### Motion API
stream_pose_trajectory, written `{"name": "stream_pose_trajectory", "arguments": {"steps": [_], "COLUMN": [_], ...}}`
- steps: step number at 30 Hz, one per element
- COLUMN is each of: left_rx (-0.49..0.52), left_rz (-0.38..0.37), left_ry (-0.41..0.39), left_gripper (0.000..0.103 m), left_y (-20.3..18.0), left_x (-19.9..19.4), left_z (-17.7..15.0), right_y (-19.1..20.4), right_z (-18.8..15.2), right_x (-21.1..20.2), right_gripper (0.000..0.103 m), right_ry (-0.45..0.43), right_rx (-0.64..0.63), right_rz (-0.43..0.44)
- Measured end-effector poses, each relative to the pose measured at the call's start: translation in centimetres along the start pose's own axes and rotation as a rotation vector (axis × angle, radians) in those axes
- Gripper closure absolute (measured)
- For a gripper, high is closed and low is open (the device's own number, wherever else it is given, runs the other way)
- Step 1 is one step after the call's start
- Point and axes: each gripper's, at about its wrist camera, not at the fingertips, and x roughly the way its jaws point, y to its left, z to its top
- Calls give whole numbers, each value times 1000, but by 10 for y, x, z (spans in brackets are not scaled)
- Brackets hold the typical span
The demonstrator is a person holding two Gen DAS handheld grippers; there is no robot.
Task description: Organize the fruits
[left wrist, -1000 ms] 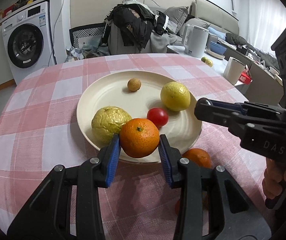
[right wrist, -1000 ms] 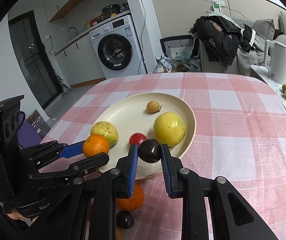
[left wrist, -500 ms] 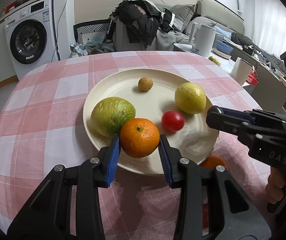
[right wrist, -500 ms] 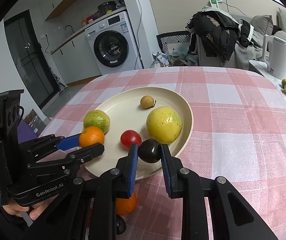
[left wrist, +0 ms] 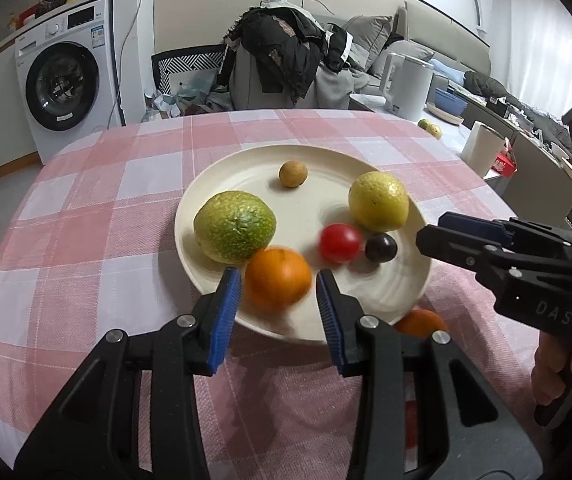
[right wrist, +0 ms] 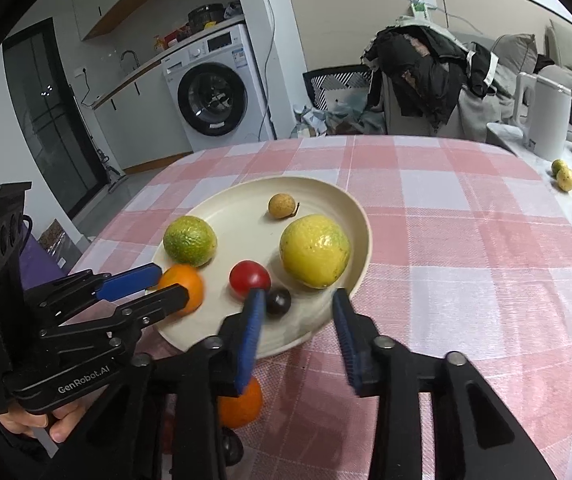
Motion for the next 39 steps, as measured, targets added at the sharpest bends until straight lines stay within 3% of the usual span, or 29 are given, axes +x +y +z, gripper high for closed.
{"name": "stream_pose_trajectory", "arguments": {"steps": [1,4,6,8,11,15,23,39], "left_rx": [1,5,7,10,14,17,7,-21], "left_rz": [-4,1,10,21,33,42,31,58], "left_ry": [-10,-40,-72,-93,-115,-123,-117,-57], "left_gripper": [64,43,29,20,18,1,1,1], "left_y": [-2,-5,-8,-11,-15,-20,-21,-15], "left_x": [-5,-22,-37,-52,-69,-88,-108,-85], "left_z": [-1,-5,-9,-13,-19,-29,-44,-51], "right_y": [-1,-7,-9,-10,-10,-10,1,9], "right_z": [-1,-4,-7,-11,-19,-29,-38,-52], "right_x": [-4,-14,-20,-27,-38,-46,-48,-25], "right_gripper": [57,46,26,13,1,0,0,0], "right_ry": [-8,-12,-5,-2,10,35,62,156], "right_rx": [7,37,42,44,35,31,-36,-114], "right_rz": [-5,-14,-5,5,15,25,-15,-72]}}
